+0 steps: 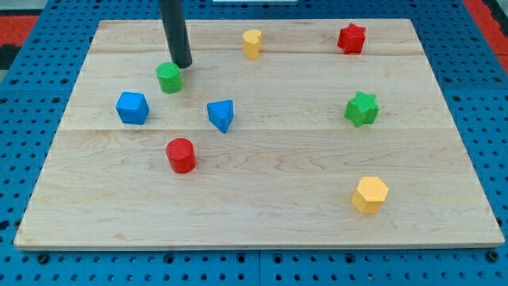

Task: Line up the yellow heart red star and green star diagonally

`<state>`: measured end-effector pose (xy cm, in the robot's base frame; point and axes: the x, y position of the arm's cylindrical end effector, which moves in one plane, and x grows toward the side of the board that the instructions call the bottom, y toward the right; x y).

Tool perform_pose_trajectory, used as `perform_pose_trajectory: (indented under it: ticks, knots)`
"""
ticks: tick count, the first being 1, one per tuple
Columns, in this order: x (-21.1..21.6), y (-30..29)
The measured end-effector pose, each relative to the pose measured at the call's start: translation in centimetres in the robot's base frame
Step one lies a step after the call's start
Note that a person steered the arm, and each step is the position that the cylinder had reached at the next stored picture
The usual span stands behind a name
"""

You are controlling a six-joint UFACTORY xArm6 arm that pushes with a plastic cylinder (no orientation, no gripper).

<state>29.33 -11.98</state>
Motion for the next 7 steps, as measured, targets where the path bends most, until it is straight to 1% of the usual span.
perform_pose_trajectory:
  ticks: [1,2,3,4,5,6,7]
  knots:
    - [-4.6,2.8]
    - [-6.3,8.7]
    - [-6.2,16.0]
    - [-4.1,19.2]
    - [-3.8,18.4]
    - [-8.5,17.6]
    - [-5.0,15.7]
